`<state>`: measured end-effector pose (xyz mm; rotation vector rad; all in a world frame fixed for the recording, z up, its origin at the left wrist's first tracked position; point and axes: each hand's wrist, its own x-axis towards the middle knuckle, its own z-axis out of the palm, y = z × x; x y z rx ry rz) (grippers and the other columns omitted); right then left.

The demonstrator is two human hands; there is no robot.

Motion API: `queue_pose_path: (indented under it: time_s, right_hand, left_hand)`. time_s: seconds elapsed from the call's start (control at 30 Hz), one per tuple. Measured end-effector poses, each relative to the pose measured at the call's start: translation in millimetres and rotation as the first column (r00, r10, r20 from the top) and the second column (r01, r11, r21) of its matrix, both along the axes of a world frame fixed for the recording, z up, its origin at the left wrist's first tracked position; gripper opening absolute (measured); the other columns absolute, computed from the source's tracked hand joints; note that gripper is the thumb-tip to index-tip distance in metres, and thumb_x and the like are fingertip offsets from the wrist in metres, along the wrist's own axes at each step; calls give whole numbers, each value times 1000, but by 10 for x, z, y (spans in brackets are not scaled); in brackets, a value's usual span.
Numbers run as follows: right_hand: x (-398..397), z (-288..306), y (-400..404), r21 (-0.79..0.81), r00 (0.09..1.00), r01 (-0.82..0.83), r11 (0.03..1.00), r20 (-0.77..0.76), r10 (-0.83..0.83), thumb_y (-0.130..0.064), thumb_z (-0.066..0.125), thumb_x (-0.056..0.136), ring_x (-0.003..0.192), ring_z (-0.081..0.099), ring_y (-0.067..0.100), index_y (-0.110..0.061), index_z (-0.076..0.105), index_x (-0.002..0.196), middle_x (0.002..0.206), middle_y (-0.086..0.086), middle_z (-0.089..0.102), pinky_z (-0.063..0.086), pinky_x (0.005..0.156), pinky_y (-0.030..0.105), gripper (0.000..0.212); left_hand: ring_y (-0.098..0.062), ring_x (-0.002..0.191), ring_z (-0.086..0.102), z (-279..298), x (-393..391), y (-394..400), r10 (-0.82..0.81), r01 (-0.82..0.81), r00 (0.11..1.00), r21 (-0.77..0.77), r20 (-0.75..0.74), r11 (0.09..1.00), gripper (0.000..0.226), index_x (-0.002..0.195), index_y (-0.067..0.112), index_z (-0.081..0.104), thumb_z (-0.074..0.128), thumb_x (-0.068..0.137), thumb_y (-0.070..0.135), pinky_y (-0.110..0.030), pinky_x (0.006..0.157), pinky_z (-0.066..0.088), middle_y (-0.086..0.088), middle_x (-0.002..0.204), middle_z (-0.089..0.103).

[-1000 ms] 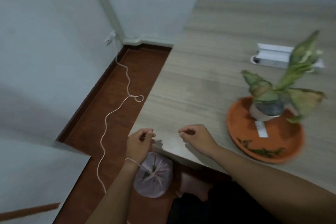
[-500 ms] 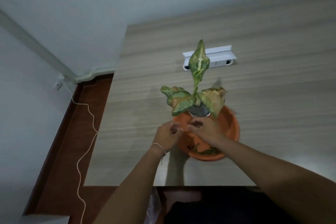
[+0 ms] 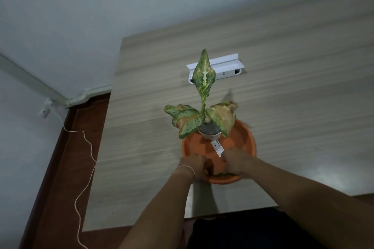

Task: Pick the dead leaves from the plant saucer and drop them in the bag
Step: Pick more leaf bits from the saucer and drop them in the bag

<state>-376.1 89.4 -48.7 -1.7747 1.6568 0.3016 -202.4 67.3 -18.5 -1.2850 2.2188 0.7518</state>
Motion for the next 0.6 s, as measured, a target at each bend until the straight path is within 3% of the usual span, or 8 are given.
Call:
queue_pose_path:
  time_s: [0.07, 0.13, 0.2, 0.3, 0.5, 0.6]
  right_hand:
    - [-31, -42, 24, 5, 1000, 11, 1000, -8, -11, -32, 72, 74, 100, 65, 29, -13, 68, 103, 112, 12, 67, 57, 82, 37, 35]
    - [-16, -53, 48, -15, 1000, 7, 1000, 6, -7, -32, 70, 77, 101, 63, 30, -13, 67, 107, 113, 12, 66, 57, 83, 39, 35]
    - [38, -54, 75, -17, 999, -8, 1000, 33, 9, -33, 67, 81, 101, 63, 31, -11, 66, 105, 110, 12, 65, 54, 81, 37, 33]
    - [118, -75, 115, -12, 996, -42, 999, 80, 43, -31, 65, 81, 90, 65, 31, -13, 63, 86, 94, 13, 68, 48, 68, 33, 19]
    - [200, -160, 172, -29, 995, -26, 999, 100, 28, -27, 62, 85, 95, 66, 33, -8, 67, 100, 105, 16, 70, 51, 76, 36, 25]
    - [205, -202, 170, -2, 996, -39, 999, 77, 39, -19, 55, 91, 99, 65, 32, -3, 67, 104, 110, 19, 69, 43, 73, 32, 24]
  left_hand:
    - [-32, 110, 55, 4, -40, -3, -52, 52, 998, -17, 22, 998, 26, 114, 24, 63, 56, 89, 23, -34, 82, 39, -10, 119, 61]
    - [-32, 106, 57, -35, -66, -16, -76, 76, 997, -12, 9, 997, 22, 109, 26, 65, 58, 88, 23, -33, 79, 38, -10, 116, 62]
    - [-30, 100, 60, -101, -96, -23, -71, 71, 997, 7, -7, 997, 19, 100, 30, 67, 63, 82, 26, -36, 79, 42, -7, 110, 63]
    - [-34, 93, 64, -157, -178, 10, -48, 49, 998, 23, -42, 999, 17, 95, 21, 70, 65, 80, 27, -38, 81, 52, -12, 103, 68]
    - [-36, 97, 65, -306, -266, 78, 13, -13, 1000, -18, -15, 1000, 25, 102, 8, 66, 62, 86, 26, -41, 86, 51, -19, 108, 69]
    - [-35, 99, 64, -326, -293, 109, 25, -25, 1000, -23, -16, 999, 25, 105, 8, 65, 62, 86, 23, -42, 89, 51, -19, 110, 68]
